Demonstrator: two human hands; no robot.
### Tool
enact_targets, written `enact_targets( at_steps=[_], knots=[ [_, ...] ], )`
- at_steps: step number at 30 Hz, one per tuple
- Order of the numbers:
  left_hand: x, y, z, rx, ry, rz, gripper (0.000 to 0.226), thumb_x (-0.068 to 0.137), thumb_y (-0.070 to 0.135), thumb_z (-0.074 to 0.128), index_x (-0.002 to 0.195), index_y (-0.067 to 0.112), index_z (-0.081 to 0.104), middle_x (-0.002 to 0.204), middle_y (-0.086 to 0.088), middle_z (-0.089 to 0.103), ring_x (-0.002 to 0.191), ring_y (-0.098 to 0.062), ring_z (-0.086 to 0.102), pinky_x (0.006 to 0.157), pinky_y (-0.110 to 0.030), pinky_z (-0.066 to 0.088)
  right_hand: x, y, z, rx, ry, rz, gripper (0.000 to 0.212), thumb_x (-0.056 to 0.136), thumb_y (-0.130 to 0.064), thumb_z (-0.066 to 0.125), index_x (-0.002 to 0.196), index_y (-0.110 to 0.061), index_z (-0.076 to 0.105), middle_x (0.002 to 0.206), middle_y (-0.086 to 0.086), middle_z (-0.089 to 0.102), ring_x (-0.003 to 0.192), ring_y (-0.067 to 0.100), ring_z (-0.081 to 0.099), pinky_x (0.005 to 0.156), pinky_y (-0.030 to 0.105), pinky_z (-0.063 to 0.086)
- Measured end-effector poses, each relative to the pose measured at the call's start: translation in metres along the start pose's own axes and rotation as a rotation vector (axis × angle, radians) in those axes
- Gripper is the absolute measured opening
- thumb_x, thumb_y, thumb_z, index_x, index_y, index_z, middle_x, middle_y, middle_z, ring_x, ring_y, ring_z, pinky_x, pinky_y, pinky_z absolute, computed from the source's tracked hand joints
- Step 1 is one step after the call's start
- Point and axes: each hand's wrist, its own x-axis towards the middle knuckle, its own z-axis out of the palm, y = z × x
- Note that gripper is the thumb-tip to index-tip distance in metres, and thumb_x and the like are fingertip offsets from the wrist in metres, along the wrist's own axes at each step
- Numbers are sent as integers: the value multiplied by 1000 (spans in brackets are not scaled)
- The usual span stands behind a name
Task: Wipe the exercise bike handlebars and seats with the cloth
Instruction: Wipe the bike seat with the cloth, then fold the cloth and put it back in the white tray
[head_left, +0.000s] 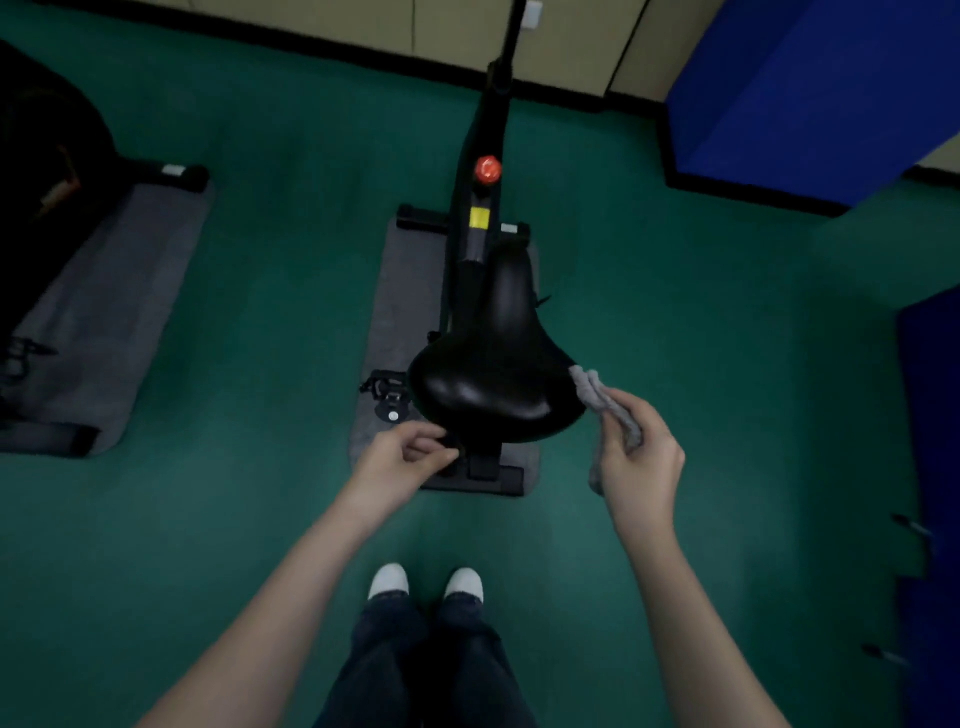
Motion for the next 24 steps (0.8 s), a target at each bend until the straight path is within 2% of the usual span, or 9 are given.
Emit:
enact_targets(
  at_steps=[4, 6, 11, 15, 21, 24],
  knots=[
    [-8, 28, -10, 164, 26, 103, 12, 84, 11, 70, 93, 18, 67, 74, 8, 62, 69, -6, 55, 63, -1, 40, -16, -12, -34, 80, 38, 48, 24, 90, -2, 58, 102, -20, 68, 99, -1, 70, 91, 2, 63, 77, 8, 45],
    [-10, 46, -10, 200, 12, 158, 12, 85, 13, 68, 94, 20, 67, 75, 9, 63, 69, -1, 55, 64, 0, 40, -21, -18, -45, 131, 57, 60, 23, 90, -2, 58, 101, -20, 69, 96, -5, 70, 86, -7, 62, 73, 4, 43],
    [-17, 87, 1, 275, -38, 284, 14, 87, 17, 66, 100, 22, 67, 83, 9, 65, 74, 2, 56, 69, -9, 41, -21, -30, -65, 271, 111, 93, 23, 92, -5, 58, 99, -23, 68, 94, -13, 70, 84, -5, 62, 72, 8, 46],
    [-22, 108, 20, 302, -54, 323, 15, 88, 18, 65, 103, 21, 67, 84, 7, 66, 72, 3, 56, 66, 0, 38, -12, -30, -84, 372, 167, 119, 22, 91, -6, 59, 97, -24, 69, 96, -14, 70, 89, -1, 64, 76, 10, 46],
    [-30, 142, 84, 295, -78, 365, 16, 89, 16, 64, 105, 17, 68, 88, 2, 67, 73, 2, 56, 65, -1, 39, 10, -14, -138, 504, 216, 120, 25, 91, -7, 59, 94, -30, 69, 92, -16, 71, 87, 0, 64, 71, 10, 47],
    [-37, 164, 132, 309, -98, 395, 17, 90, 18, 63, 107, 17, 68, 91, 3, 67, 79, 1, 57, 67, -2, 40, 23, 1, -179, 543, 217, 125, 24, 92, -8, 59, 94, -30, 69, 91, -17, 71, 84, 2, 63, 70, 19, 48]
  ],
)
